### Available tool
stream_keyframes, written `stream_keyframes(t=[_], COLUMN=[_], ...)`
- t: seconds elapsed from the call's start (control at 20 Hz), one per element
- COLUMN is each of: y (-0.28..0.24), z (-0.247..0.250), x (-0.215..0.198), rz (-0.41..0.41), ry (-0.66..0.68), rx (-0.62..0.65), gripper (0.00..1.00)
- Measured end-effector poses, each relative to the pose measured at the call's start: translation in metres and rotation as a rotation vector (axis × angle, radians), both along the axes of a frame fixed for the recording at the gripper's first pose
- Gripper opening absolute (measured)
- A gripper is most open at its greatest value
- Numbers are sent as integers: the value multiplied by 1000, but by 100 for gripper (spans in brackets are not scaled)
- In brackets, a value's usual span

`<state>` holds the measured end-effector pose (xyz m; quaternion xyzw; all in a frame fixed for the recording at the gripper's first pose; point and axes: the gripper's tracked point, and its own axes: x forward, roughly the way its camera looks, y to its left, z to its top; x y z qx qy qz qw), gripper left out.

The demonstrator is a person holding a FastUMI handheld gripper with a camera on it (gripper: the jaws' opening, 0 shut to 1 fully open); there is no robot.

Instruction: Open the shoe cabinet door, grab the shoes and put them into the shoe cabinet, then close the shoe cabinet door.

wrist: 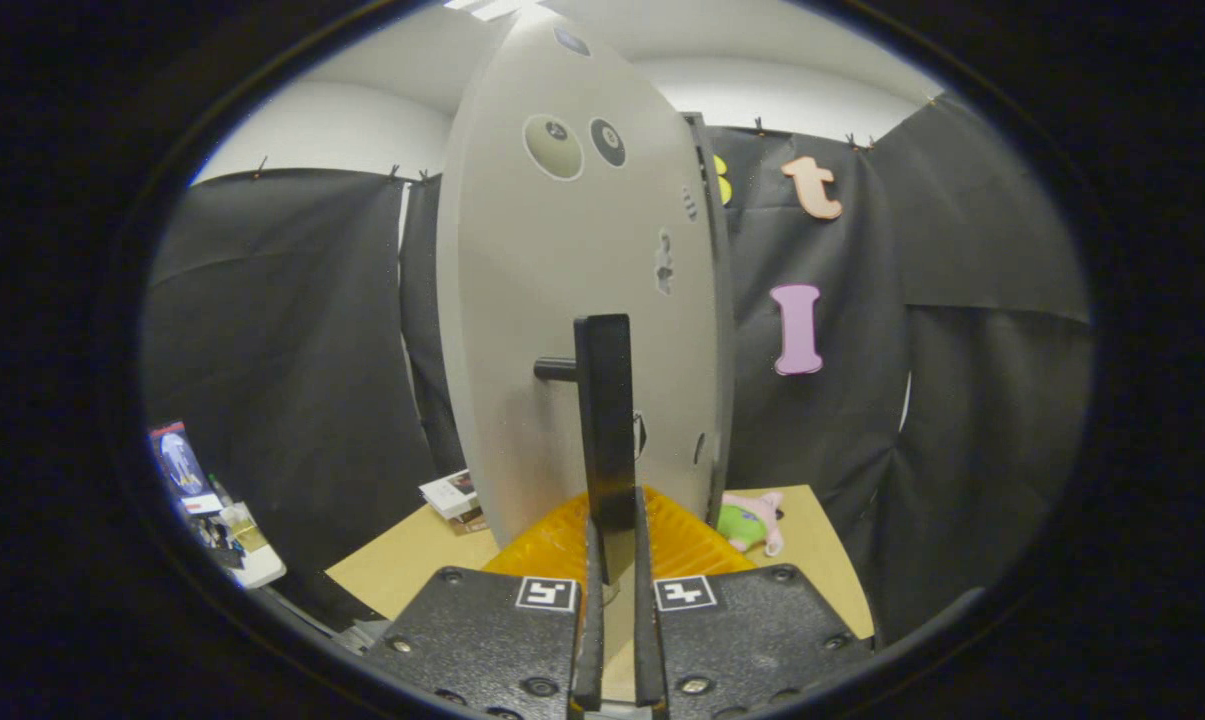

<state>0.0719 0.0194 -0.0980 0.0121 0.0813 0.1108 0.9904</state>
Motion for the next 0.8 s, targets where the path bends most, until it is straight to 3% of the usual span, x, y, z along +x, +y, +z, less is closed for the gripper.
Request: stream_keyframes(t=[0.5,0.8], y=[-79,-95], z=[3,2], x=[9,14], rz=[-125,-70], ry=[-26,-27], rx=[-16,48], gripper=[4,4])
